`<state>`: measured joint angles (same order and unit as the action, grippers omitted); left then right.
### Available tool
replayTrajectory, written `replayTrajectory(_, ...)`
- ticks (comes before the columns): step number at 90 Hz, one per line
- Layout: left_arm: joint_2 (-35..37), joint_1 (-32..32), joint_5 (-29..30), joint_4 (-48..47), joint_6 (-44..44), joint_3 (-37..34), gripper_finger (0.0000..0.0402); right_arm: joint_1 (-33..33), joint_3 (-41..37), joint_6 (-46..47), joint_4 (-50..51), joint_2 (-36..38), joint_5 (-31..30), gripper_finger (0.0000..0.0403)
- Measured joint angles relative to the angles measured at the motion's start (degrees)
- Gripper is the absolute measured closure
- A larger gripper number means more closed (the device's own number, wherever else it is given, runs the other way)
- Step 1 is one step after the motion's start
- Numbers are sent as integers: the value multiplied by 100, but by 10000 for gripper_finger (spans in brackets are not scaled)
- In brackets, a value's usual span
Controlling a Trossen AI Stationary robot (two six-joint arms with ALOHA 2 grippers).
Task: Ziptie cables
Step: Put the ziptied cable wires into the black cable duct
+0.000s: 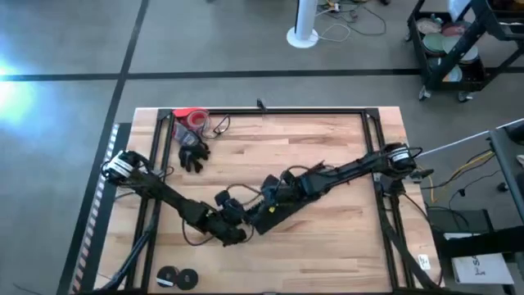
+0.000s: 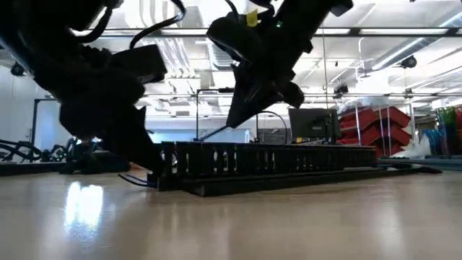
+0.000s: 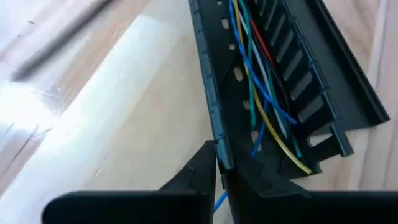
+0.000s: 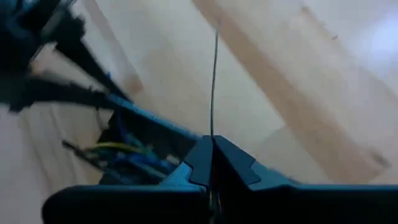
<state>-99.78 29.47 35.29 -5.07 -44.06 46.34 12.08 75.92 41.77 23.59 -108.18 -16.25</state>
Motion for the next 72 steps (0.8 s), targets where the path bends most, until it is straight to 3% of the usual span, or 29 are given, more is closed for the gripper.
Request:
replayTrajectory(21, 106, 2, -10, 691, 4, -342, 399, 67, -18, 328, 15, -145, 142, 403)
replayTrajectory(72, 106, -9, 93, 712, -238, -303, 401, 154, -35, 276, -10, -344, 663, 403)
